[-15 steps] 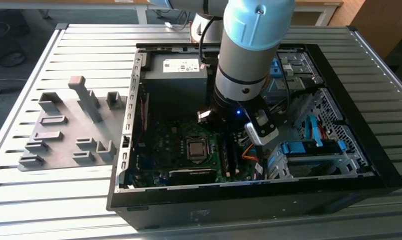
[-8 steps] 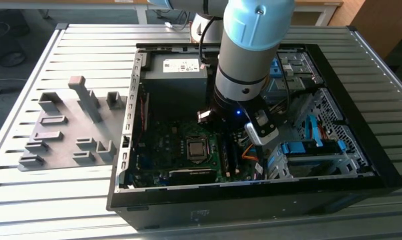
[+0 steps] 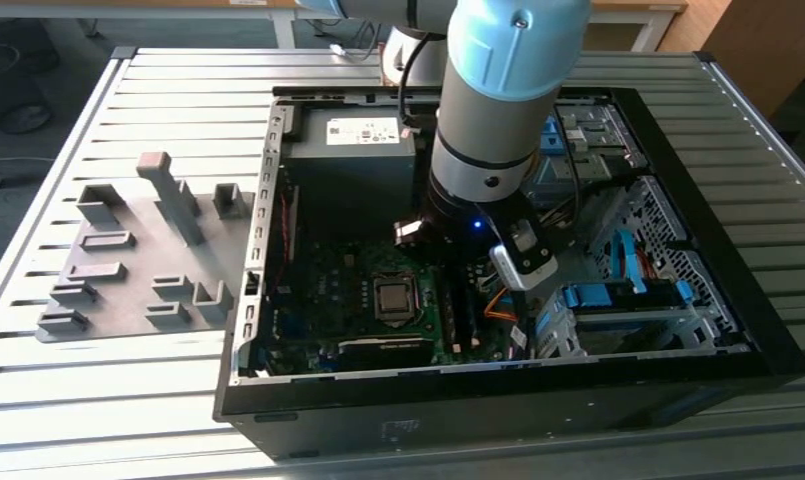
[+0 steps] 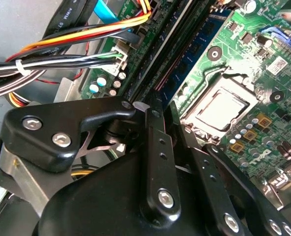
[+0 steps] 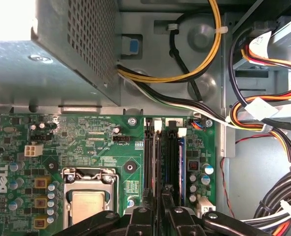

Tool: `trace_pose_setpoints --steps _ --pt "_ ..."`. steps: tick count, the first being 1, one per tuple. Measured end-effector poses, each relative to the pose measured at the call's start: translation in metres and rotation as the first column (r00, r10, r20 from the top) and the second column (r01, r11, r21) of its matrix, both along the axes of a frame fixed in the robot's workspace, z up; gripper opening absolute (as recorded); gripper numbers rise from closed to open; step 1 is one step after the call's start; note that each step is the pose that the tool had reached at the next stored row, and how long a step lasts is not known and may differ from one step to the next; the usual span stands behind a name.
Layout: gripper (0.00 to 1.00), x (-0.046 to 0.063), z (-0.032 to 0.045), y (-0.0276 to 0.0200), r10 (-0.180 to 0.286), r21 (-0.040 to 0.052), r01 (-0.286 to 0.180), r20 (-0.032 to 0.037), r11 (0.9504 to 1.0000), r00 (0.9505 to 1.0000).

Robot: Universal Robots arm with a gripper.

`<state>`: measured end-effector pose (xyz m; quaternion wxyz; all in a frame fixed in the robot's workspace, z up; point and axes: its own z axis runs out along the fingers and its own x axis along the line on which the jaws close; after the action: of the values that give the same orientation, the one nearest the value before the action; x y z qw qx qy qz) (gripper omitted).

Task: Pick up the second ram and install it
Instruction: 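Insert the second ram into the second slot, then press down the second ram until it locks into place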

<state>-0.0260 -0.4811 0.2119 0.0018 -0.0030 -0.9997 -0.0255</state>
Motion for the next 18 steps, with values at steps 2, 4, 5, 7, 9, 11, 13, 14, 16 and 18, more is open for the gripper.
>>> trace_pose_setpoints --steps 2,4,5,7,9,11,13,14,16,18 --pt "0.21 0.0001 0.0007 0.0 0.0 0.0003 0.0 -0.0008 1.0 1.0" --pt "0.21 0.0002 0.0007 0.0001 0.0 0.0004 0.0 -0.0011 1.0 1.0" --pt "0.21 0.0003 0.0007 0.0 0.0 0.0001 0.0 -0.0013 1.0 1.0" --pt "0.2 0.0006 0.0005 -0.0001 0.0 0.0 0.0 -0.0014 1.0 1.0" --pt "0.14 0.001 0.0005 -0.0001 0.0 -0.0002 0.0 -0.0014 1.0 1.0" --pt "0.14 0.0014 0.0003 0.0 0.0 0.0001 0.0 -0.0013 1.0 1.0" --pt "0.14 0.0016 0.0007 0.0 0.0 0.0003 0.0 -0.0015 1.0 1.0" --pt "0.14 0.0015 0.0012 0.0 0.0 0.0002 0.0 -0.0016 1.0 1.0" --pt "0.14 0.0016 0.0027 0.0 0.0 0.0 0.0 -0.0019 1.0 1.0" --pt "0.14 0.0016 0.0051 0.0 0.0 -0.0005 0.0 -0.0025 1.0 1.0"
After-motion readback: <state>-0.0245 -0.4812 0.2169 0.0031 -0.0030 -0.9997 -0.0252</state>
